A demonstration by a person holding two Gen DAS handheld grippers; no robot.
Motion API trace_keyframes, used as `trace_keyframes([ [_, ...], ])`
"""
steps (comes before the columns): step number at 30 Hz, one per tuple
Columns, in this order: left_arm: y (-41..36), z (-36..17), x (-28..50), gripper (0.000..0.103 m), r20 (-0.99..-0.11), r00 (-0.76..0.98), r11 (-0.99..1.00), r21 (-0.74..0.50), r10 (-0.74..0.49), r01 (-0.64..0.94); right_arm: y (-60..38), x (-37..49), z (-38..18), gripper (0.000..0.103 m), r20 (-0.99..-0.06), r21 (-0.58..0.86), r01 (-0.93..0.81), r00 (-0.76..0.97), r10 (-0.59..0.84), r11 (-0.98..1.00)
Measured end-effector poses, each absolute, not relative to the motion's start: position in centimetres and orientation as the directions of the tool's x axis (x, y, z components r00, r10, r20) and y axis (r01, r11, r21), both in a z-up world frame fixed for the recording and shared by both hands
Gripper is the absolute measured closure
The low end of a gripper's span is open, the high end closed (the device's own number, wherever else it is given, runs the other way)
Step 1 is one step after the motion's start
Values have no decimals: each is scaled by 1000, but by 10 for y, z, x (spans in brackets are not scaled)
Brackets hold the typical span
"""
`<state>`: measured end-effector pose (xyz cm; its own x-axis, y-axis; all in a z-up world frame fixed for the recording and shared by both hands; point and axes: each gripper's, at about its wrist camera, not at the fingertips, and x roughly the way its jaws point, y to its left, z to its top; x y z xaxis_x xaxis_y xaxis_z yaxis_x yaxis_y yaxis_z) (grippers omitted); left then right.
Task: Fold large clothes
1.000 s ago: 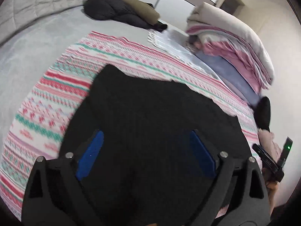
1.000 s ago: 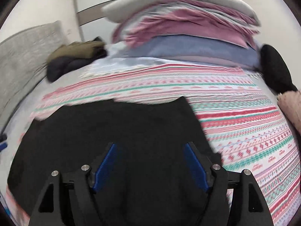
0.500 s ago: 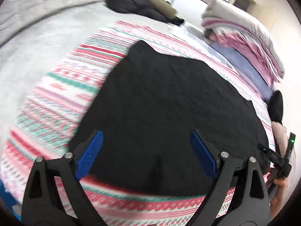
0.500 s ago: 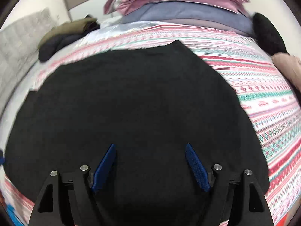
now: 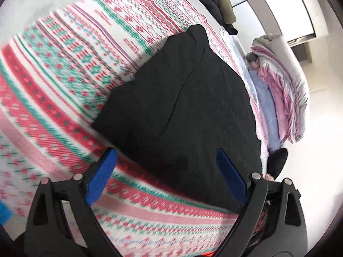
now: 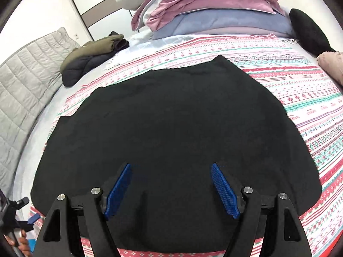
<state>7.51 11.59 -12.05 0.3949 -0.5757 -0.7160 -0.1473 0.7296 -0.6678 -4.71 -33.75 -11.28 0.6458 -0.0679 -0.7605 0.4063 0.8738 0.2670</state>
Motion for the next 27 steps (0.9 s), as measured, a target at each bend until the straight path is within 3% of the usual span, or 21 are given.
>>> trace_keyframes([
  [8,89,-135,86,11,-663,507,691,-703,-551,-168,-321,-32,-118,25,-764,263,382,643,-51,886],
  [11,90,-139,92,33,-644,561,680,-709,-520,-185,-316,-31,-119,25,-763,265,375,645,-45,888],
  [13,93,-145,98,62,-613,599,643,-738,-515,-203,-314,-31,-119,25,-762,263,372,646,-45,890],
  [16,87,-134,103,76,-565,650,624,-762,-509,-173,-312,-30,-118,25,-756,261,366,652,-46,893],
  [23,91,-51,91,81,-350,782,614,-788,-516,52,-285,-32,-90,26,-647,285,251,762,-7,925],
  [27,122,-26,85,81,-306,845,666,-742,-439,78,-250,-27,-76,28,-578,285,144,815,50,948],
])
